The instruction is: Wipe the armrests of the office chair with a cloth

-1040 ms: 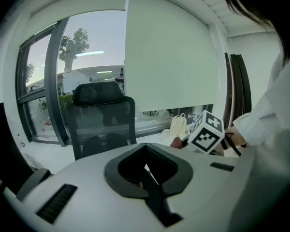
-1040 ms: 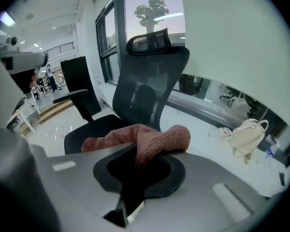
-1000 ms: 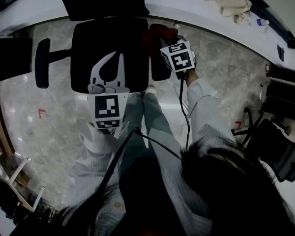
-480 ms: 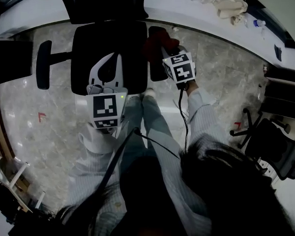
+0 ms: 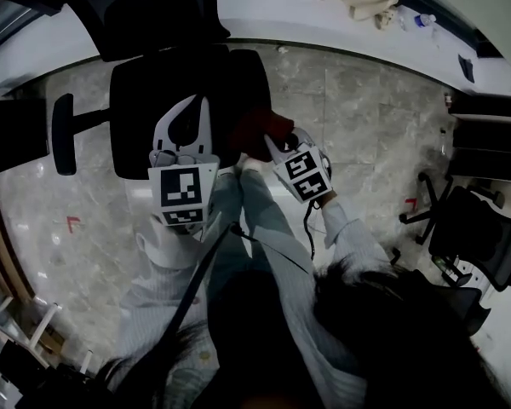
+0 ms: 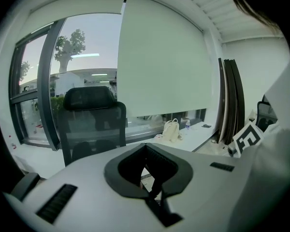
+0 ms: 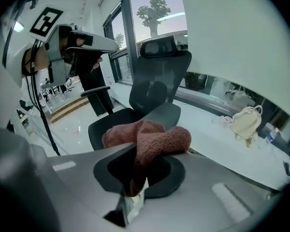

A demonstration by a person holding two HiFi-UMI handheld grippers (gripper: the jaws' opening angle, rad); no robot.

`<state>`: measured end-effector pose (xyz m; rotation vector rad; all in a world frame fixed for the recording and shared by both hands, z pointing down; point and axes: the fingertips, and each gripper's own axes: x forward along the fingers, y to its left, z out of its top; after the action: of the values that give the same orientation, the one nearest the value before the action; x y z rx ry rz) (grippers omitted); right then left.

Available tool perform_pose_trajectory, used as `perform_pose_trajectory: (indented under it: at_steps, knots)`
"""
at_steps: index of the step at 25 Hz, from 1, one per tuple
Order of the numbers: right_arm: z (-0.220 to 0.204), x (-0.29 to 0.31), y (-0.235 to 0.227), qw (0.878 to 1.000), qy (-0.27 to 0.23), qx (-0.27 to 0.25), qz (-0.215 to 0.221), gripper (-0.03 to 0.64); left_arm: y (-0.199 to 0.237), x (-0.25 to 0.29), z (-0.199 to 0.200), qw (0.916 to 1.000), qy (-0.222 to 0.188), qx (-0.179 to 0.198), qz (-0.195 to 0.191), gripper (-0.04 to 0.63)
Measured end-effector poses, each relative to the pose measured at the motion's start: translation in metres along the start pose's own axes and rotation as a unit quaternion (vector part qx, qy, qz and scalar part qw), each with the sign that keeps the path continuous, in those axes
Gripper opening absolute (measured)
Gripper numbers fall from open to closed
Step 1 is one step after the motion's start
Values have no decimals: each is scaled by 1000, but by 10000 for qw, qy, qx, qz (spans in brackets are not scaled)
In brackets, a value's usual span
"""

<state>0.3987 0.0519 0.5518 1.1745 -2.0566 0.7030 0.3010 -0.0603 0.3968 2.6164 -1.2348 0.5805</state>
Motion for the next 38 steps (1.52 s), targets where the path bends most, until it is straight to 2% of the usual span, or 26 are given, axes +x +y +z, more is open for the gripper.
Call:
perform_pose_trajectory:
  at_steps: [5, 11, 16, 20, 28, 31, 35, 38]
  knots:
    - [37, 39, -47, 10000, 9, 54, -20, 25, 10, -2, -8, 9999, 86, 9, 121, 3]
    - [92, 106, -113, 9986, 99, 331, -399, 26, 40, -9, -28, 9989, 261, -102, 386, 3]
    - [112, 125, -135, 9966, 257, 519, -584, 25, 49, -12, -30, 9985, 282, -142, 450, 3]
    - [99, 107, -115, 9971, 104, 473, -588, 25, 43, -9, -26, 9990, 221, -127, 374, 3]
    - [27, 27, -21, 9989, -58, 462, -28, 25, 17, -7, 1, 9999, 8, 65, 104, 3]
    - [11, 12, -7, 9984, -148, 536, -81, 25, 4, -11, 7, 9999, -45, 144, 20, 3]
    - [17, 11, -13, 9969, -287, 709, -174, 25, -12, -20, 11, 9994, -50, 346, -77, 3]
    - [47, -26, -13, 9916, -977, 818, -227, 25, -27, -36, 26, 9985, -127, 516, -166, 3]
